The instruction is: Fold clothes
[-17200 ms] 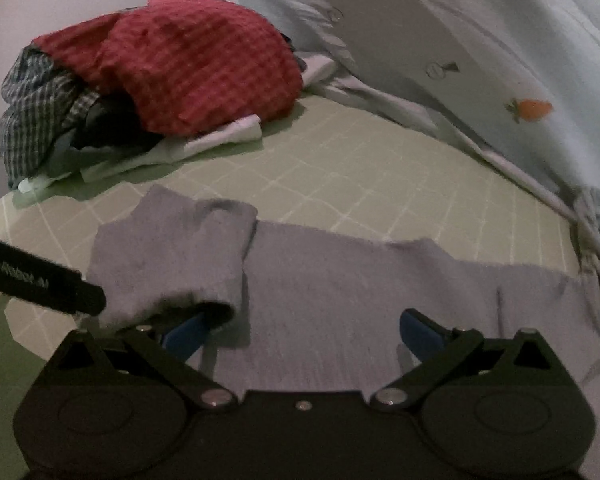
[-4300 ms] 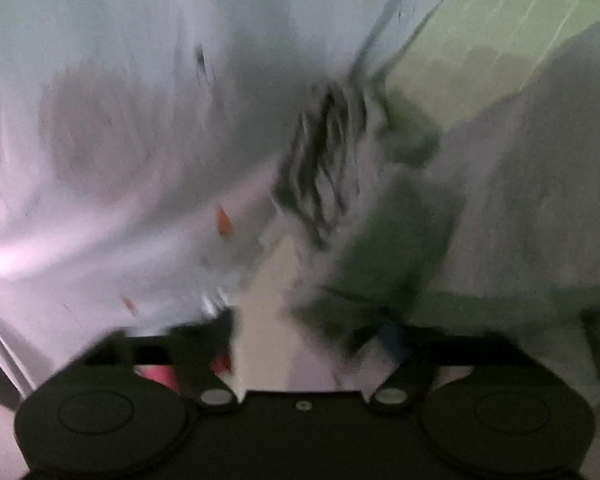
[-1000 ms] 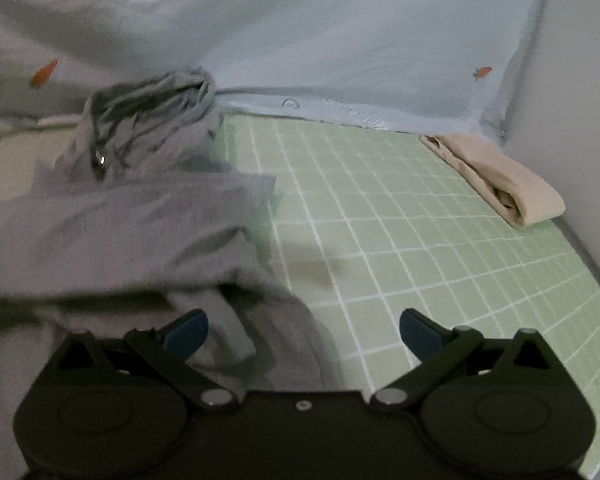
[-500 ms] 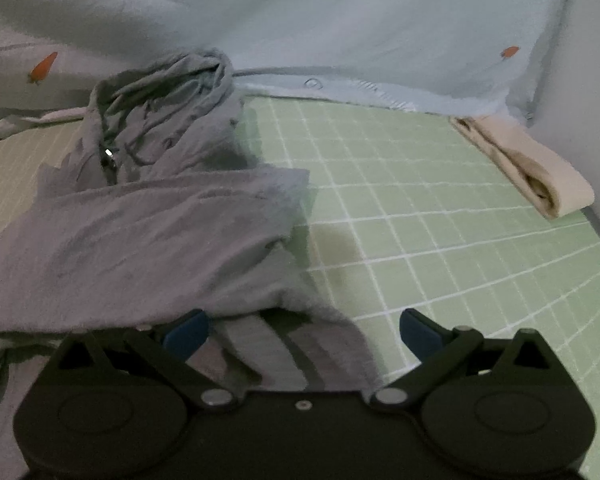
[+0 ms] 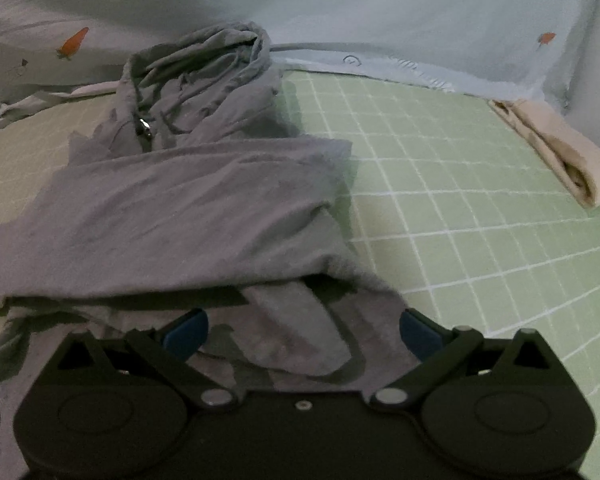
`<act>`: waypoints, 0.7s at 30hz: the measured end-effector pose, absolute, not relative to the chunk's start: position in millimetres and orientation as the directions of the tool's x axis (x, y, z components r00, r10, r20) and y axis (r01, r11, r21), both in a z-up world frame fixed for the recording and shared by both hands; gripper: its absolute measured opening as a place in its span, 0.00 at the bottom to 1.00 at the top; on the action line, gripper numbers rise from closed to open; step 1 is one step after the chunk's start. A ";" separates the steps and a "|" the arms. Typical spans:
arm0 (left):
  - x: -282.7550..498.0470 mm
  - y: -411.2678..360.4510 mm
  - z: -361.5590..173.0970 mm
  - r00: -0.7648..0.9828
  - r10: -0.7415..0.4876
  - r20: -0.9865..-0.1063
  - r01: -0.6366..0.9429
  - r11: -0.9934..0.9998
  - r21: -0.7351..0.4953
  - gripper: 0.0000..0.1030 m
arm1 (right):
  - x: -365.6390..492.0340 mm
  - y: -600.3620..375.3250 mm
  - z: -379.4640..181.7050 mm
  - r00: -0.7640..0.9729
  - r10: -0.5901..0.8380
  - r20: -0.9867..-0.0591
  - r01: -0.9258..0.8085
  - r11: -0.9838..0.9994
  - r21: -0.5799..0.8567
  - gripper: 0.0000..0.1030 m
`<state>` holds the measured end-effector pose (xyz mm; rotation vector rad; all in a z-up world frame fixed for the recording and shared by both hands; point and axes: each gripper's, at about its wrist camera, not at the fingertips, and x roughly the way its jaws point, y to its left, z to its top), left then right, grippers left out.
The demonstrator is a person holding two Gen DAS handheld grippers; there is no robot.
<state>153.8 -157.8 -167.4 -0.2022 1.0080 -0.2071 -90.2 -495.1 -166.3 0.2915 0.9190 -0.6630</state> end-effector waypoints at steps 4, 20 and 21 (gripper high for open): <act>144.0 -183.9 -142.2 0.534 -0.366 -0.762 0.203 0.931 -0.305 0.06 | -94.2 -498.9 -166.0 0.451 -0.395 -0.801 0.654 0.757 -0.006 1.00; 66.0 -330.8 -87.9 0.324 -0.650 -0.688 0.691 0.659 -0.297 0.85 | -124.4 -519.6 -154.8 0.469 -0.466 -0.750 0.717 0.697 0.015 1.00; 65.3 -327.7 -88.6 0.339 -0.639 -0.690 0.687 0.669 -0.282 0.94 | -121.9 -517.8 -152.7 0.476 -0.471 -0.743 0.709 0.705 0.006 1.00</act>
